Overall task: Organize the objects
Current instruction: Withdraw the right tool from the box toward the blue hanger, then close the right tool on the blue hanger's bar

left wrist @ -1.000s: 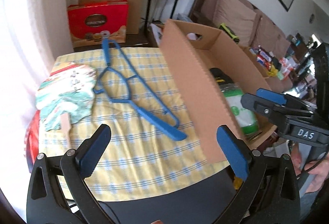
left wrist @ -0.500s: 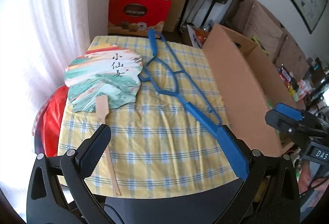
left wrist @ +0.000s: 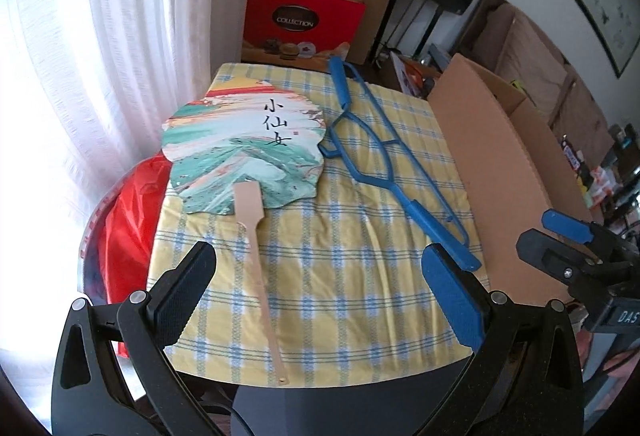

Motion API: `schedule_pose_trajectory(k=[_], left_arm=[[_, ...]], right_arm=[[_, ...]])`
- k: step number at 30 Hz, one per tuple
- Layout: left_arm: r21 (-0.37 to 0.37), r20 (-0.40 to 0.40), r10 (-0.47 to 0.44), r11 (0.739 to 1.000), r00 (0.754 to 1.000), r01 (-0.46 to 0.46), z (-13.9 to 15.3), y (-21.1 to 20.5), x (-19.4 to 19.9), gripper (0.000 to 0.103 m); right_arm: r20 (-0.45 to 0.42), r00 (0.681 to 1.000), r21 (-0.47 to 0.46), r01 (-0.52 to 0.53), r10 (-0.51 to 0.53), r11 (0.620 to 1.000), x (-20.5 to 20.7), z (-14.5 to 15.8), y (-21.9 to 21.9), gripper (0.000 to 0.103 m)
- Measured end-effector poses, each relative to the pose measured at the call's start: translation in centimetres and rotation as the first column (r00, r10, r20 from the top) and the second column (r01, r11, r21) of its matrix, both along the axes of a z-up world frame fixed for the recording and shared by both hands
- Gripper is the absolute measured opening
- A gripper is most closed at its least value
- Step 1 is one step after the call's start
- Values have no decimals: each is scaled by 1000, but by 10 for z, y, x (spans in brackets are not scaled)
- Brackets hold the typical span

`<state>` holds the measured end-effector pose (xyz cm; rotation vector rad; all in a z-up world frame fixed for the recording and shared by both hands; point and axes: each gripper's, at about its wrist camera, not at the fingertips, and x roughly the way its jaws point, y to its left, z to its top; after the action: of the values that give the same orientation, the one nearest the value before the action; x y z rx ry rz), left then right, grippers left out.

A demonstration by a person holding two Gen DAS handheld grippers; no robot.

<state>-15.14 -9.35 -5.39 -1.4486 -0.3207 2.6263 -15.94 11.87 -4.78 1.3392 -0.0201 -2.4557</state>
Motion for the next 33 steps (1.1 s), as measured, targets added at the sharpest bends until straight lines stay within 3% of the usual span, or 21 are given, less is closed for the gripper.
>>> schedule_pose_trajectory(k=[12, 19, 22, 26, 31, 33], left_arm=[[23, 22, 39, 999, 999, -40, -15, -19, -8, 103], [35, 42, 46, 998, 998, -47, -30, -19, -15, 103], [56, 54, 51, 997, 997, -54, -37, -19, -18, 103], [64, 67, 46, 997, 997, -50, -43, -17, -24, 103], [79, 78, 37, 996, 996, -43, -50, -15, -29, 103], [95, 90, 28, 995, 996, -37, -54, -13, -32, 103]], right_arm=[[7, 1000, 75, -22, 21, 997, -14, -26, -20, 103], [78, 995, 86, -62, 55, 994, -29, -60, -35, 100], [84, 995, 103, -62, 54, 993, -35, -72, -38, 93], [113, 993, 131, -48, 34, 990, -46, -88, -38, 74], [121, 992, 181, -46, 24, 982, -56, -104, -38, 71], [138, 990, 188, -47, 21, 981, -59, -111, -38, 63]])
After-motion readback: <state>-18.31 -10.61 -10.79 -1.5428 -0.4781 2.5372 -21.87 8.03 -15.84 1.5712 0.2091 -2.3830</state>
